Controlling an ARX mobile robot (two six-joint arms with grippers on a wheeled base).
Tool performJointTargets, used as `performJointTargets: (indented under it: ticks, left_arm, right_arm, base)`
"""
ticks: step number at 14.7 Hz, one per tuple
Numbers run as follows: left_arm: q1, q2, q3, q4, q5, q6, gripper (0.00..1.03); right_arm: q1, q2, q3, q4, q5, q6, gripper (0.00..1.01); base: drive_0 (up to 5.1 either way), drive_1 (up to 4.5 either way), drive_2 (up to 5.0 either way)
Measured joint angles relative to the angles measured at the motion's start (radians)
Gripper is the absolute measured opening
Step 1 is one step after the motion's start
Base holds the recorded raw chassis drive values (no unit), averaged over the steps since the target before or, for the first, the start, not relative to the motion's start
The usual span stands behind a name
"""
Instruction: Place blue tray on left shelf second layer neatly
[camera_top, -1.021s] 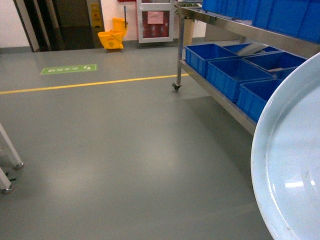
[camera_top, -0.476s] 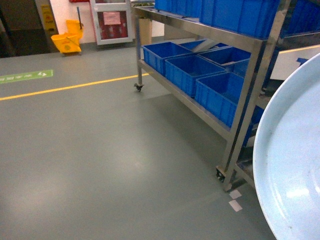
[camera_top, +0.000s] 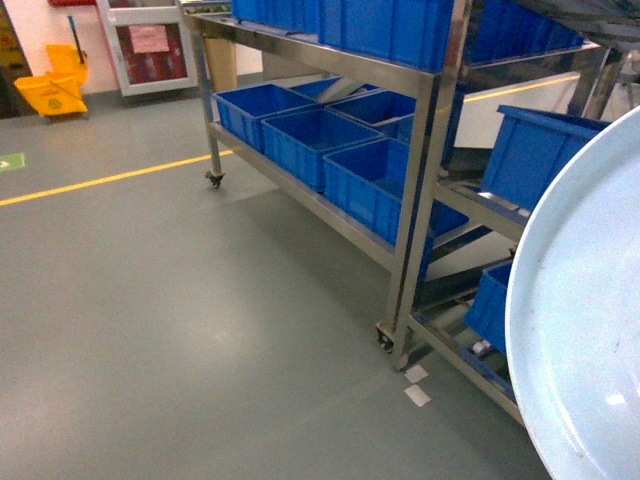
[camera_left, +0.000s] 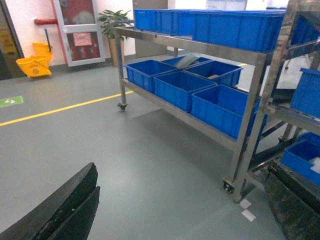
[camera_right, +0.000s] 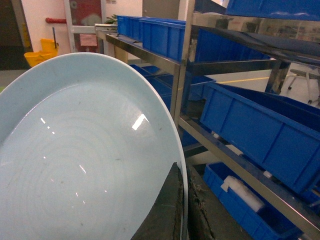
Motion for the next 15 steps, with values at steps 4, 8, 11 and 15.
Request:
performJointTargets:
  ticks: [4,8,11,15]
  left_arm:
    - [0.0,0.0,0.0,0.0,0.0,0.0,0.98]
    - [0.0,0.0,0.0,0.0,0.0,0.0,0.98]
    - [0.0,0.0,0.0,0.0,0.0,0.0,0.98]
    - [0.0,0.0,0.0,0.0,0.0,0.0,0.98]
  right_arm:
    - [0.0,0.0,0.0,0.0,0.0,0.0,0.02]
    - [0.0,0.0,0.0,0.0,0.0,0.0,0.02]
    - [0.0,0.0,0.0,0.0,0.0,0.0,0.02]
    - [0.0,0.0,0.0,0.0,0.0,0.0,0.02]
  base:
    - [-1.7,-1.69,-1.7]
    - [-1.6,-1.59,-1.6]
    - [-1.7,-1.65,-1.7]
    - [-1.6,-1.63,-1.6]
